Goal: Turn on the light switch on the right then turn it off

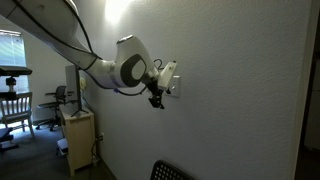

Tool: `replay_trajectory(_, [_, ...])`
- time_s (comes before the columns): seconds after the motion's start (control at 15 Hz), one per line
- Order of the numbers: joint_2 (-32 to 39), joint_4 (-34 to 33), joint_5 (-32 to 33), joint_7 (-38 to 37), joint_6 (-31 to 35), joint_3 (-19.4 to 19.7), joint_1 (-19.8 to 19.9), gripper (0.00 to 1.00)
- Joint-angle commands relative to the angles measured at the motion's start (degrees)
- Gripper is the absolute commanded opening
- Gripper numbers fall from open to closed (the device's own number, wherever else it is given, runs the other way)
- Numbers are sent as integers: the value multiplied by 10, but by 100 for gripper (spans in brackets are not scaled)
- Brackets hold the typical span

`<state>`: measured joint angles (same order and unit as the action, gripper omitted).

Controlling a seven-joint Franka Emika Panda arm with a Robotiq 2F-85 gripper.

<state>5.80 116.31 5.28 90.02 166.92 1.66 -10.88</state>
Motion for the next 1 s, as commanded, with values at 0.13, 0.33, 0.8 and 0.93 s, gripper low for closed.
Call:
replay_trajectory(0.13, [50, -60, -9, 13, 14, 1, 8, 100])
replay_trajectory(0.33, [72, -87, -12, 12, 15, 1, 10, 100])
replay_trajectory(0.8, [105, -138, -23, 20, 4, -11, 14, 100])
replay_trajectory(0.93, [107, -139, -27, 21, 3, -13, 14, 100])
